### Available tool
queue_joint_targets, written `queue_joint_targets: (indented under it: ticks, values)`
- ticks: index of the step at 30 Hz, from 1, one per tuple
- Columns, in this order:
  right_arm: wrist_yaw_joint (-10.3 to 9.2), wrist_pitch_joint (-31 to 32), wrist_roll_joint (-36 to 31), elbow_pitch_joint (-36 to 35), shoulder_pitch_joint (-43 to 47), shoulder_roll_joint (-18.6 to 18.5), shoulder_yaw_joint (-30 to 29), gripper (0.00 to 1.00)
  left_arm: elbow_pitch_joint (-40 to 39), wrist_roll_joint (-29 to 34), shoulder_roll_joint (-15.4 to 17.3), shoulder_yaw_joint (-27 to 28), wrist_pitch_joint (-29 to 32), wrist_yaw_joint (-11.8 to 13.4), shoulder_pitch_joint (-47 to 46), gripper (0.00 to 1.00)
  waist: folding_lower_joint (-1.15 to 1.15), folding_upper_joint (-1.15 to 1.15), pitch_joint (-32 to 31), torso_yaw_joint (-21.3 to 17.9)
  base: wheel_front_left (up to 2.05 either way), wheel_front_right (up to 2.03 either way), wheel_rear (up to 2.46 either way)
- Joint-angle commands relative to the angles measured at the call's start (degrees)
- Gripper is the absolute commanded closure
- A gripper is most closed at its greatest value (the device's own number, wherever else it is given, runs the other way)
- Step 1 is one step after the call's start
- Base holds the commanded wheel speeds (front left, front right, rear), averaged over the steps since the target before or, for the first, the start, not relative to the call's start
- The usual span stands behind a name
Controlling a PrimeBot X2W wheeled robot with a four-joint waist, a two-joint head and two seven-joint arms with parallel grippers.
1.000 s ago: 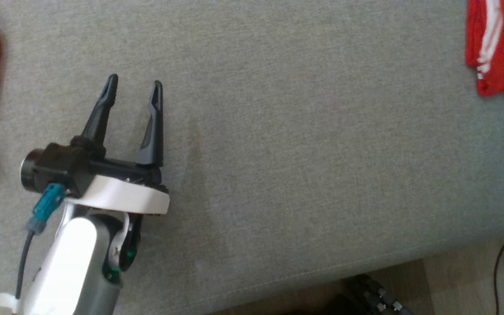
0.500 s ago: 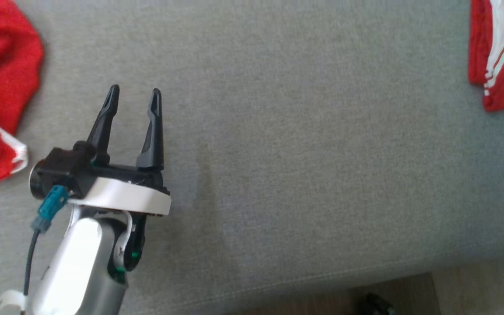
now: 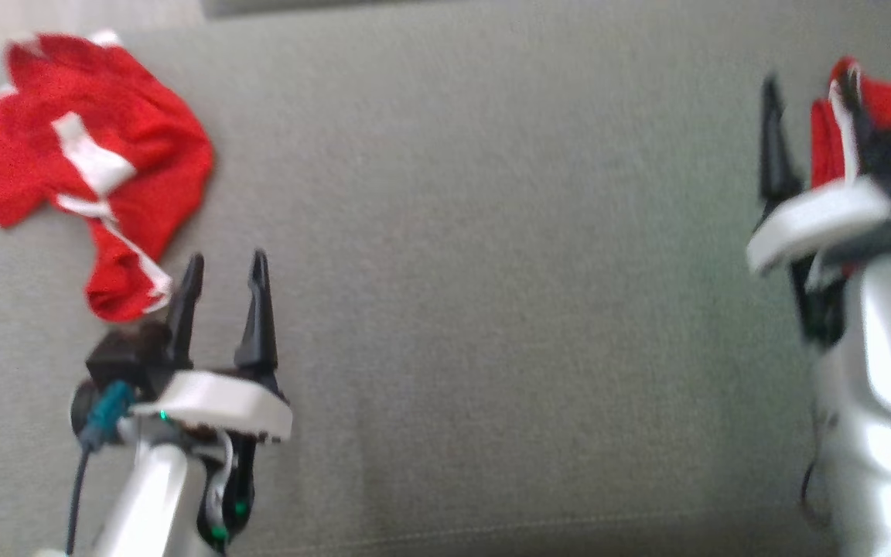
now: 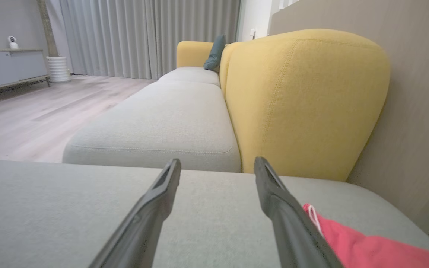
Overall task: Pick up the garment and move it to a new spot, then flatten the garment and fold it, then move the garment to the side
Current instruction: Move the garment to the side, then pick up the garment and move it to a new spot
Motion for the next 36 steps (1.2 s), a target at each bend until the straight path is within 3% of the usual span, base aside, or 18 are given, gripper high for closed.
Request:
queue_joint_targets:
  ticks: [1, 9, 17, 36]
  values:
    - [0.37, -0.8, 0.4, -3.0, 1.0, 0.8, 1.5, 0.00, -1.4, 0.5, 0.2, 2.4, -0.7, 0.1, -0.6, 0.00, 0.00, 0.00, -4.7, 2.6, 0.00, 0.00, 0.00]
    - [0.37, -2.9, 5.1, -11.9, 18.3, 3.3, 3.2, 0.00, -0.9, 2.3, -1.4, 4.1, -0.7, -0.5, 6.2, 0.00, 0.00, 0.00, -11.3, 4.5, 0.00, 0.00, 0.00]
    - [0.37, -4.8, 11.2, -18.0, 30.2, 3.4, 6.7, 0.00, -1.9, 3.8, -2.9, 4.9, -0.7, -1.5, 10.6, 0.00, 0.00, 0.00, -13.0, 5.4, 0.00, 0.00, 0.00]
    - [0.37, -3.8, 12.4, -21.4, 34.8, 3.4, 8.0, 0.00, -1.6, 5.5, -4.3, 6.2, -0.7, -3.1, 11.9, 0.00, 0.00, 0.00, -13.8, 5.5, 0.00, 0.00, 0.00]
